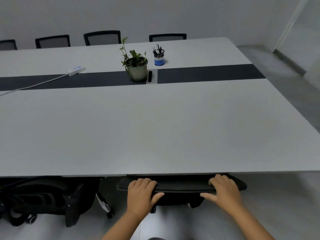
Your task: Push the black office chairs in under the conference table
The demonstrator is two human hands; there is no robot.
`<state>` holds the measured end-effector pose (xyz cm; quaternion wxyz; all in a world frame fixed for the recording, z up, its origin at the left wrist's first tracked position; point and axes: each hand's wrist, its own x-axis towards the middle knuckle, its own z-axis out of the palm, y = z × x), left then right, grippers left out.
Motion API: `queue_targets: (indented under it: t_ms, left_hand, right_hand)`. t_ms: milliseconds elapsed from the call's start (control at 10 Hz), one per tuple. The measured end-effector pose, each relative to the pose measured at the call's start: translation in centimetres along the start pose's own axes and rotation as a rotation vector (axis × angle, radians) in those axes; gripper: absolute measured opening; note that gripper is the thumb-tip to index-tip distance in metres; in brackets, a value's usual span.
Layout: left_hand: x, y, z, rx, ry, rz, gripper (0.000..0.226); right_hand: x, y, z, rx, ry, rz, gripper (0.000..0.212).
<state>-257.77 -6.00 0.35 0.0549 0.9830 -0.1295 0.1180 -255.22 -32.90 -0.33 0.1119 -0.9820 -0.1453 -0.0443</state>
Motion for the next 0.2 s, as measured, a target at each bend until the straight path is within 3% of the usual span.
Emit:
queue_targets:
  t_ms: [100,200]
  left_hand:
    - [0.2,-0.2,-0.6,-0.125,0.030,-0.026,0.041]
    - [-1.7,0.1,0.6,-0.328,0.185,0.027,0.044]
  right_hand:
    - [0.2,1.2,-0.3,0.223,-0.148,0.084,0.017]
    - [1.3,1.6,-2.8,0.423,-0.088,0.183,0.007]
